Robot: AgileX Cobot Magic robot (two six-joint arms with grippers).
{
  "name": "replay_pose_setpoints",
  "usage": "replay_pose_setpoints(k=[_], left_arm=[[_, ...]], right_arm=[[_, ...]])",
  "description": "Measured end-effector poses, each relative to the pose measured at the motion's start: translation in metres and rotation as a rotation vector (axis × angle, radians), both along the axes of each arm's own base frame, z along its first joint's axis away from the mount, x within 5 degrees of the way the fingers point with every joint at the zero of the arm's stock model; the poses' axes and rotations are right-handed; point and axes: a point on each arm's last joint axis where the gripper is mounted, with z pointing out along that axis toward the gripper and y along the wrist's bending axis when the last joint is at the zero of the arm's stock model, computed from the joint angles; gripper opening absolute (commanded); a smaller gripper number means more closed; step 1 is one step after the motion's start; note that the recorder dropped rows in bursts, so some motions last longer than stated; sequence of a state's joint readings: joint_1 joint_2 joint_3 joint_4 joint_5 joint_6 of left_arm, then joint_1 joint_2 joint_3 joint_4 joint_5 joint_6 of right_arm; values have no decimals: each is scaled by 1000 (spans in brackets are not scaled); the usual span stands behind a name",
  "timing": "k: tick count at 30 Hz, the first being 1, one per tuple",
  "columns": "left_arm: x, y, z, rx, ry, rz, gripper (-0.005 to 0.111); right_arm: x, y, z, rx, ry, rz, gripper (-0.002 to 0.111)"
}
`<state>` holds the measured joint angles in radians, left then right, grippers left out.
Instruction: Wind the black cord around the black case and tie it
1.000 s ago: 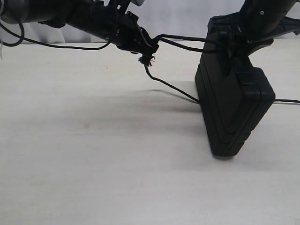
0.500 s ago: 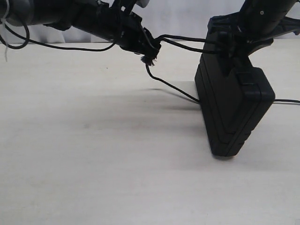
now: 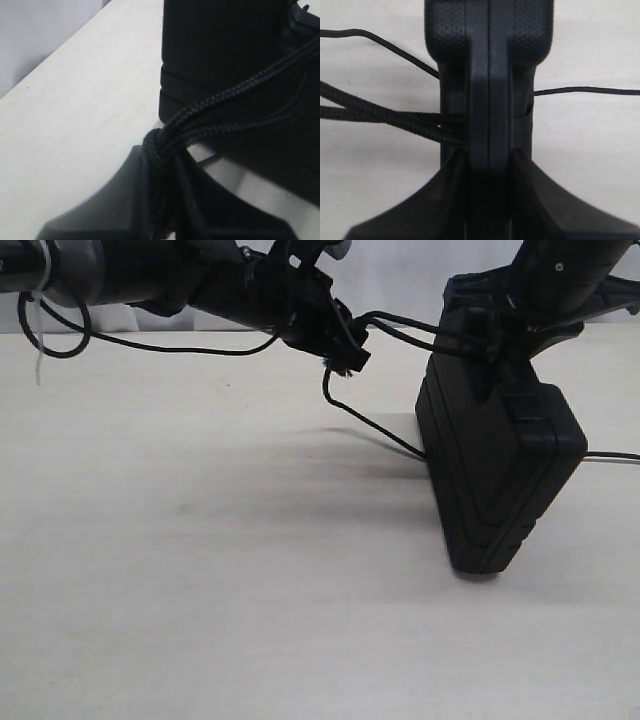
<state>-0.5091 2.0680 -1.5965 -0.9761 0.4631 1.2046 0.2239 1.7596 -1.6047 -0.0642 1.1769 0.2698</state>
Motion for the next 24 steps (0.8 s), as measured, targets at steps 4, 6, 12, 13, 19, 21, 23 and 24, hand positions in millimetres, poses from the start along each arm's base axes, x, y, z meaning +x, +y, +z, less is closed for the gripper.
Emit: replay_pose_setpoints(k=[4, 6, 12, 13, 19, 21, 23, 24], left_arm=[[-8, -13, 0, 4, -7, -37, 0], [-14, -20, 0, 10, -16, -65, 0], [-23, -32, -1, 53, -52, -131, 0], [-24, -31, -2, 71, -63, -141, 0], [-23, -30, -3, 105, -91, -153, 0], [-23, -30, -3, 108, -97, -155, 0], [-23, -30, -3, 113, -107, -159, 0], [-23, -31, -3, 118, -116, -166, 0]], right_arm=[[0, 0, 0, 0, 0, 0, 4], [0, 0, 0, 0, 0, 0, 4], [0, 0, 0, 0, 0, 0, 4], [0, 0, 0, 0, 0, 0, 4], [0, 0, 0, 0, 0, 0, 4], [0, 0, 0, 0, 0, 0, 4], [0, 0, 0, 0, 0, 0, 4], [0, 0, 0, 0, 0, 0, 4]])
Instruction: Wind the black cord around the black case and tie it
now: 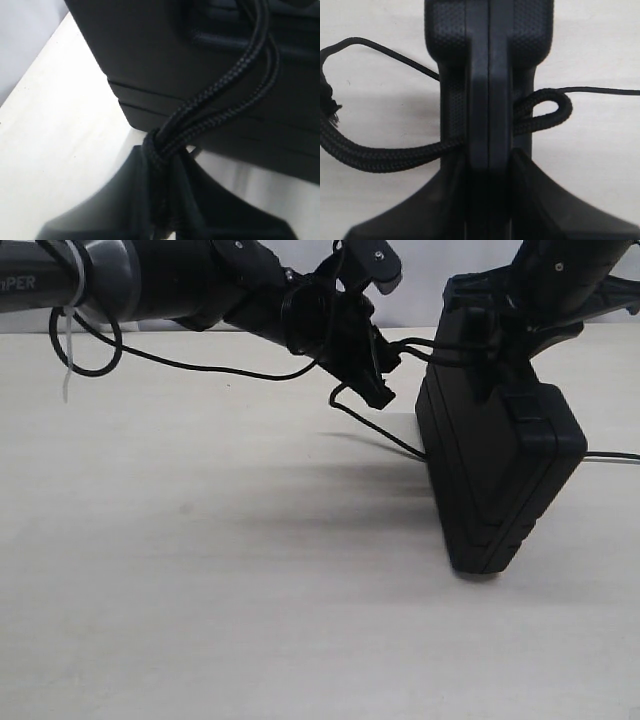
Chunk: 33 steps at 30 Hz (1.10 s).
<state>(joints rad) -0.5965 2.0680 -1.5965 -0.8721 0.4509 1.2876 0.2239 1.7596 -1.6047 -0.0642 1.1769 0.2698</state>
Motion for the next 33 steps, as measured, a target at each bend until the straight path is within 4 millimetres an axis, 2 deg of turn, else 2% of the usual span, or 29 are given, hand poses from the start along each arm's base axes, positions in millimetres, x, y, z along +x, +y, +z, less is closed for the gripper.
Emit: replay_pose_setpoints(k=[10, 18, 22, 25, 28, 33], left_arm=[[-19, -31, 4, 57, -198, -104, 0], [-19, -35, 6, 88, -272, -123, 0], [-29, -45, 5, 130, -346, -206, 0], [-31, -51, -6, 173, -380, -262, 0], [-27, -52, -13, 195, -410, -254, 0], [-24, -51, -11, 198, -442, -221, 0]], right_arm=[[0, 0, 0, 0, 0, 0, 4], [0, 0, 0, 0, 0, 0, 4], [0, 0, 0, 0, 0, 0, 4], [0, 0, 0, 0, 0, 0, 4], [1, -2, -1, -15, 0, -3, 4], [1, -2, -1, -15, -2, -6, 4]])
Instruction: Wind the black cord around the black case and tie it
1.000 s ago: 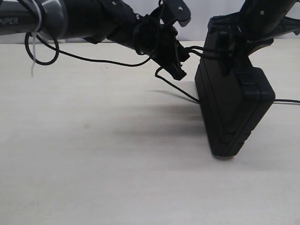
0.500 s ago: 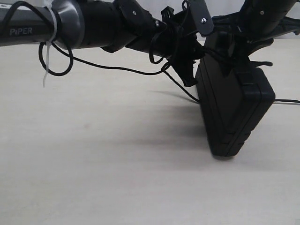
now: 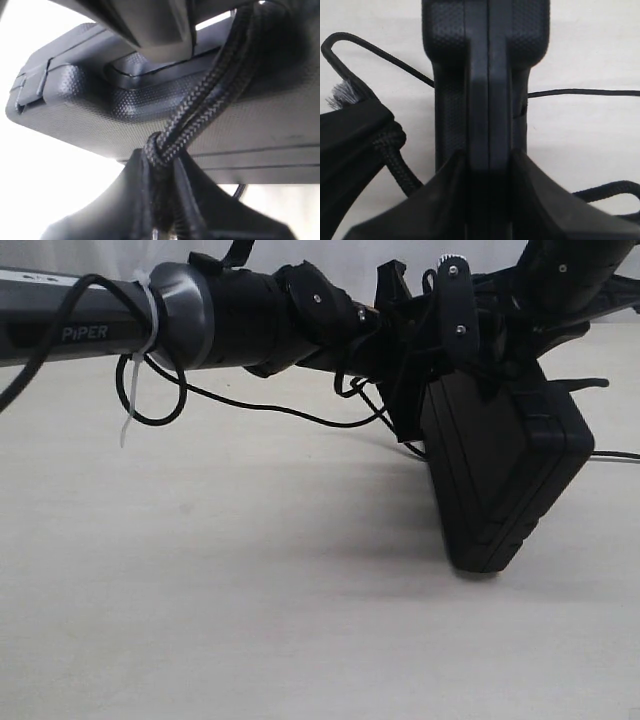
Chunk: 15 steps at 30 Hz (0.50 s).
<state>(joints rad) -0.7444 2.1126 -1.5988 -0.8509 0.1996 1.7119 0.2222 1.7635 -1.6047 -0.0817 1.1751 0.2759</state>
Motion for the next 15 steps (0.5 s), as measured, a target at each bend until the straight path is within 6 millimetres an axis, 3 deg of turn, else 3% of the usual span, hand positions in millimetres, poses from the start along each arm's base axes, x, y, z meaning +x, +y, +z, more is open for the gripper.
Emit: replay_pose_setpoints(k=[15], left_arm=[[-18, -19, 4, -10, -41, -27, 0]], right_arm=[[0, 2, 0, 51, 9, -6, 4]])
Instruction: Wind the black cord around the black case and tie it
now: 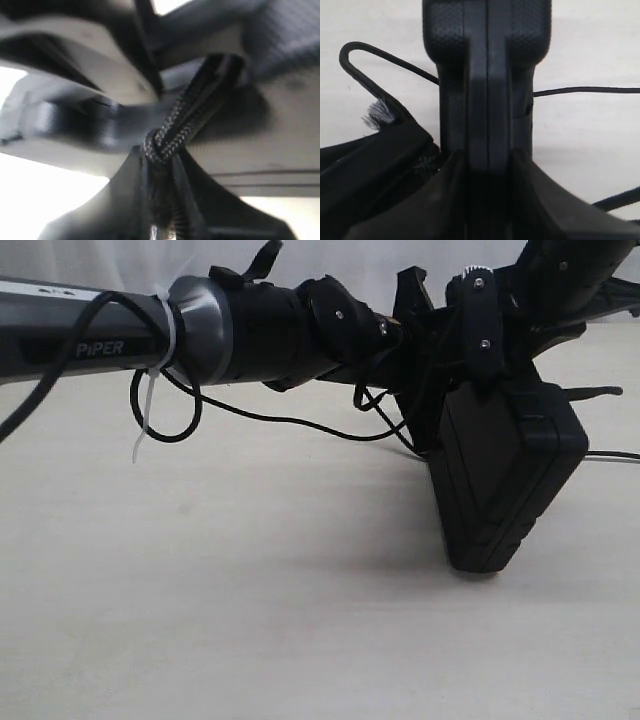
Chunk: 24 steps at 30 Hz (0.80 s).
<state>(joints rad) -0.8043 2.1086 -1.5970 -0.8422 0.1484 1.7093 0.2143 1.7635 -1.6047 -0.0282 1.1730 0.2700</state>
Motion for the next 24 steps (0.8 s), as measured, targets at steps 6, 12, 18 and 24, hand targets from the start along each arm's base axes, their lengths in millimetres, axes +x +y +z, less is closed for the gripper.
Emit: replay_pose_setpoints(k=[6, 12, 18, 24], left_arm=[[-1, -1, 4, -40, 24, 36, 25], [0, 9, 16, -33, 65, 4, 68], [-5, 23, 5, 125, 215, -28, 67], [-3, 29, 6, 181, 209, 54, 67]], right_arm=[[0, 3, 0, 34, -1, 0, 4], [0, 3, 0, 38, 0, -1, 4], [2, 5, -1, 56, -7, -3, 4], [3, 7, -1, 71, -16, -17, 4]])
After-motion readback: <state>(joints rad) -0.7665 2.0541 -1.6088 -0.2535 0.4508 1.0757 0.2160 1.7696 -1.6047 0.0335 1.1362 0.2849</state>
